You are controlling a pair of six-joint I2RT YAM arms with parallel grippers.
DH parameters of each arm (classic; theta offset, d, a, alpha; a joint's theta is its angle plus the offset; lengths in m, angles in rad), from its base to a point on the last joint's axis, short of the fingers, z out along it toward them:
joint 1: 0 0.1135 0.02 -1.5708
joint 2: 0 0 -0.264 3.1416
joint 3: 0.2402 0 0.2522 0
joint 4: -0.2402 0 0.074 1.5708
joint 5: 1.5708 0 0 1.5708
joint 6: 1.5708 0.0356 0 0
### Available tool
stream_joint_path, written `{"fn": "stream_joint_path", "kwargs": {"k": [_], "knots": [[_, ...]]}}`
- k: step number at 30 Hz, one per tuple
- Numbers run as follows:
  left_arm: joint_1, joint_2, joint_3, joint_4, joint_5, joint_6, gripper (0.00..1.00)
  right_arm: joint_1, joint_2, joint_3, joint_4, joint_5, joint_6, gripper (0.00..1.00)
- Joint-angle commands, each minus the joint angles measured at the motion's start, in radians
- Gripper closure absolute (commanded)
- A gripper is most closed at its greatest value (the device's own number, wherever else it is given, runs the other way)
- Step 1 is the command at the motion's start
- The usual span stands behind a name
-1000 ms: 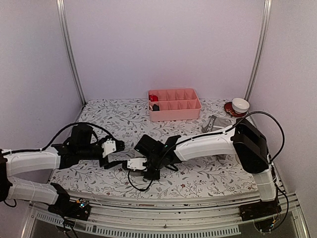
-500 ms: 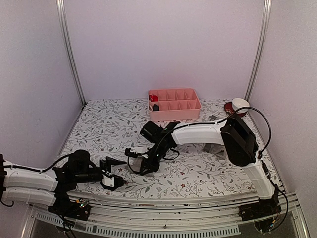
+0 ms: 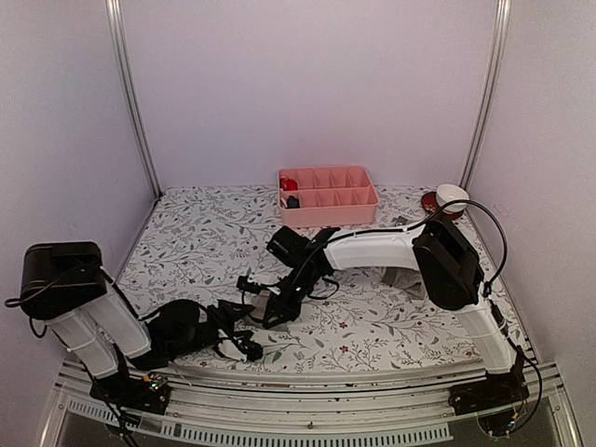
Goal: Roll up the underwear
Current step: Roll the underwear at the center of the board.
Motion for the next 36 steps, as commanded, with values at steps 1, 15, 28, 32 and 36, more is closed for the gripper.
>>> {"fn": "stream_joint_path", "kwargs": {"k": [1, 15, 28, 32, 36], "knots": [[-0.036, 0.212, -0.018, 0.281, -0.146, 0.126, 0.29, -0.001, 0.095, -0.040, -0.101, 0.068, 0.008, 0.96], [-0.051, 0.314, -0.006, 0.284, -0.167, 0.103, 0.65, -0.007, 0.091, -0.042, -0.089, 0.082, 0.012, 0.96], [-0.045, 0.042, 0.119, -0.387, -0.040, -0.110, 1.00, -0.008, -0.023, -0.114, -0.016, 0.125, 0.017, 0.76], [-0.018, -0.029, 0.196, -0.636, 0.048, -0.192, 1.00, -0.008, -0.146, -0.191, 0.045, 0.183, 0.014, 0.51], [0.018, -0.083, 0.261, -0.844, 0.170, -0.241, 1.00, -0.004, -0.260, -0.292, 0.127, 0.252, -0.001, 0.34]]}}
